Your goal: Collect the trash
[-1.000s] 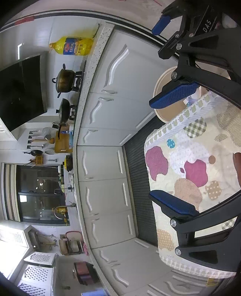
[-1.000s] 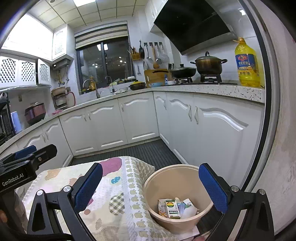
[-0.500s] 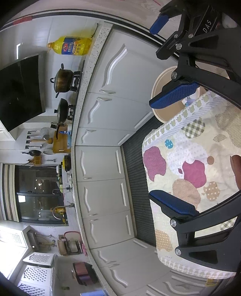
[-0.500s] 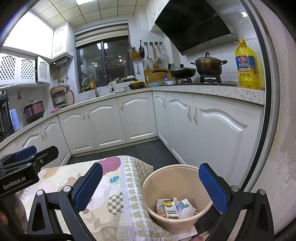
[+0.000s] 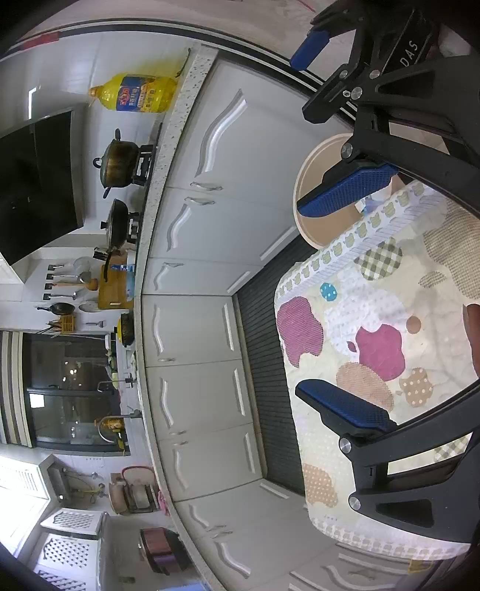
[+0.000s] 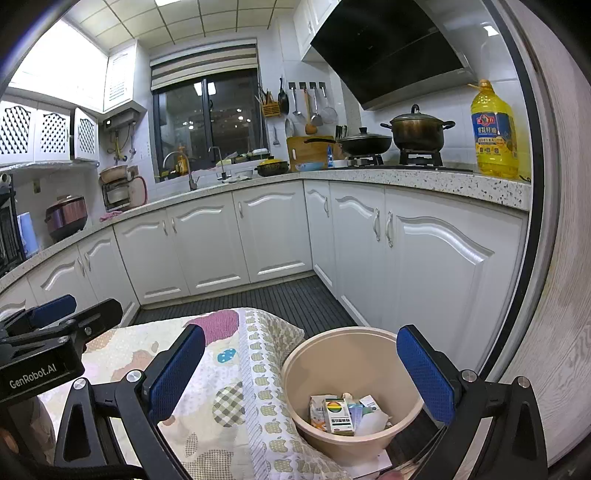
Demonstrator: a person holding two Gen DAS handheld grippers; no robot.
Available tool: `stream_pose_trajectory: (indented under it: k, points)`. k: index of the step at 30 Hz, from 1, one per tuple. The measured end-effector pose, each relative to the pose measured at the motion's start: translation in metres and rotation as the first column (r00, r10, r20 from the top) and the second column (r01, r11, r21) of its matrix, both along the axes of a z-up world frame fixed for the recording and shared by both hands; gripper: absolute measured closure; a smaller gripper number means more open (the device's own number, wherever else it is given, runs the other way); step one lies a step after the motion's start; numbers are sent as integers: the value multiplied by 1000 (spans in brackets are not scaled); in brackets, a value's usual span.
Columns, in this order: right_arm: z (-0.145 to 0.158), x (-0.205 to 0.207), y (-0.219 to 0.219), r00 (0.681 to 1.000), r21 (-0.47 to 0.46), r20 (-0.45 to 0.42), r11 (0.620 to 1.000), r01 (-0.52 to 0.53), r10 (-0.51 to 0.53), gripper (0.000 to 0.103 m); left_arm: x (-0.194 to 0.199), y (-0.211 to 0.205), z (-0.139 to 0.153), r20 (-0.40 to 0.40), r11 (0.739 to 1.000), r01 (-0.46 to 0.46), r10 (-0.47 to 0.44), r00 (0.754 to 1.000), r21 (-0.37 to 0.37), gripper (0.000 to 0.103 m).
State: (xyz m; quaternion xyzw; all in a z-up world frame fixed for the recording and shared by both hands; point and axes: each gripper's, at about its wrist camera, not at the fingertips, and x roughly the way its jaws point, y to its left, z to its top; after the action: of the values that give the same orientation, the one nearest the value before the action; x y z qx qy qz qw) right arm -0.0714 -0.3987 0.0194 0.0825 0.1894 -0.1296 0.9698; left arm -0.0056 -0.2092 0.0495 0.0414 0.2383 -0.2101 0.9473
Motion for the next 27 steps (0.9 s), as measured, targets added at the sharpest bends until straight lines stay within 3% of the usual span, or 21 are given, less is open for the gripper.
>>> stream_pose_trajectory:
  k: [27]
  points:
    - [3,2,3,1000,-4,3,1000,-10,10,0,3,0,-5,-15,1000,5,-4,1000,11,14]
